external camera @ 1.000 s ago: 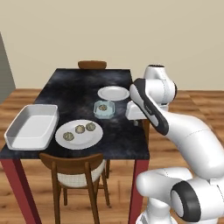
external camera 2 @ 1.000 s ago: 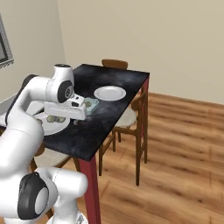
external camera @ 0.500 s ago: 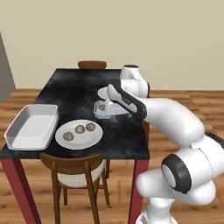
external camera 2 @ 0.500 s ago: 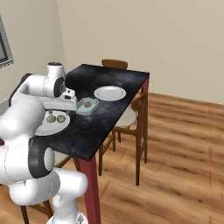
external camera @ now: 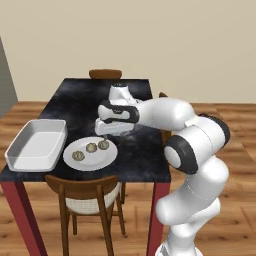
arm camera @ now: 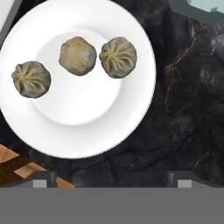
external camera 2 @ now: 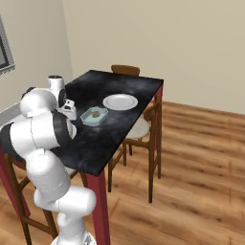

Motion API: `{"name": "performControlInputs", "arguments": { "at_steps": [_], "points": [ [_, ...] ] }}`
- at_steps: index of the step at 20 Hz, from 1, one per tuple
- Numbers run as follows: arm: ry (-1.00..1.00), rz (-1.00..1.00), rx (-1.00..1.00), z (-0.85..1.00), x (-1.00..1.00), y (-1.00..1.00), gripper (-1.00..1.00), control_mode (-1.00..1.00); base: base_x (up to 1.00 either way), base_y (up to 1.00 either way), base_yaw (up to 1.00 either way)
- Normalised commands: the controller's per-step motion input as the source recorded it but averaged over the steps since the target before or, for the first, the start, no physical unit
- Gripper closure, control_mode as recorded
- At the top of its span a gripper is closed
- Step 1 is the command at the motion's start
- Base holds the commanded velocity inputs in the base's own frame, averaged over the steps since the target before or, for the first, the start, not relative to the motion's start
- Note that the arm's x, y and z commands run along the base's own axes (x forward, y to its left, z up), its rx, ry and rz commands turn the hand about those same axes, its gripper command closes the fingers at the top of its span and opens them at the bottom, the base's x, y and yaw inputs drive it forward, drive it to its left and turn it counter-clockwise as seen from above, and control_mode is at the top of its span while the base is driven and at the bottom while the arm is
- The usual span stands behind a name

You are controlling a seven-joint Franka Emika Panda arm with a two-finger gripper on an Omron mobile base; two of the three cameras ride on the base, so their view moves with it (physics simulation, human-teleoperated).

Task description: Place two dumplings into each of the tupperware containers and then place the containers in the fridge.

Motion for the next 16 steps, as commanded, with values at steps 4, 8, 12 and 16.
{"name": "performControlInputs", "arguments": {
  "at_steps": [4, 8, 12, 16],
  "points": [
    [0.00, -0.01, 0.00, -0.41, 0.28, 0.00, -1.00, -1.00, 0.00, 0.00, 0.00],
    [0.00, 0.00, 0.00, -0.40, 0.27, 0.00, -1.00, -1.00, 0.00, 0.00, 0.00],
    [-0.01, 0.02, 0.00, -0.44, 0.28, 0.00, -1.00, -1.00, 0.00, 0.00, 0.00],
    [-0.04, 0.25, 0.00, -0.30, 0.22, 0.01, -1.00, -1.00, 0.00, 0.00, 0.00]
  ]
}}
